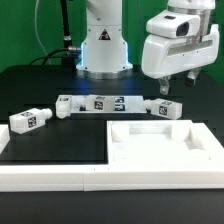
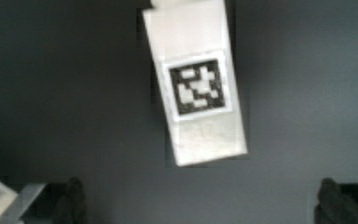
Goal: Assemble one leg
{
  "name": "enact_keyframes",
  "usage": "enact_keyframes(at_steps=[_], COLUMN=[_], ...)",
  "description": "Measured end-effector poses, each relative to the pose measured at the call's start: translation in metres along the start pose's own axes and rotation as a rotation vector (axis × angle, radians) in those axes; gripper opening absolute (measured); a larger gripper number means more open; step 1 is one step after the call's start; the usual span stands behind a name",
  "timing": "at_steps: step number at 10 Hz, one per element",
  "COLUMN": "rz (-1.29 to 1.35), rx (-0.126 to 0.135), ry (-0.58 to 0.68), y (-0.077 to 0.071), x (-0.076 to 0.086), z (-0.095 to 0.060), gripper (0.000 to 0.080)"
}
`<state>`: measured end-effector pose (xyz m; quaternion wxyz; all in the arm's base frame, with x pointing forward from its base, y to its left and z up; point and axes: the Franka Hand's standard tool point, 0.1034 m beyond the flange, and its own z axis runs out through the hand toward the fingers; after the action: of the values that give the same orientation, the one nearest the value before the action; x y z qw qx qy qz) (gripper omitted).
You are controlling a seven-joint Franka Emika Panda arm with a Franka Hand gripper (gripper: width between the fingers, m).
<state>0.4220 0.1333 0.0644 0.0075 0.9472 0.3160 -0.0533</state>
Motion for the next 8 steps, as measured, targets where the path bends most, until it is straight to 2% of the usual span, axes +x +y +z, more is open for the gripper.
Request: enact_keyframes(at_steps=[3, 4, 6, 8], rz=[0.045, 0.064, 0.062, 0.069], rx=[-0.003, -0.031, -0.077, -0.095], ry=[-0.225, -0.325, -0.49, -0.605], y=[-0.004, -0.006, -0.004, 0.007], x=[-0.003, -0.001, 0.003, 0.004], z=[0.001, -0.001, 0.007, 0.016], gripper=[0.0649, 0.0649, 0.0649, 0.0649])
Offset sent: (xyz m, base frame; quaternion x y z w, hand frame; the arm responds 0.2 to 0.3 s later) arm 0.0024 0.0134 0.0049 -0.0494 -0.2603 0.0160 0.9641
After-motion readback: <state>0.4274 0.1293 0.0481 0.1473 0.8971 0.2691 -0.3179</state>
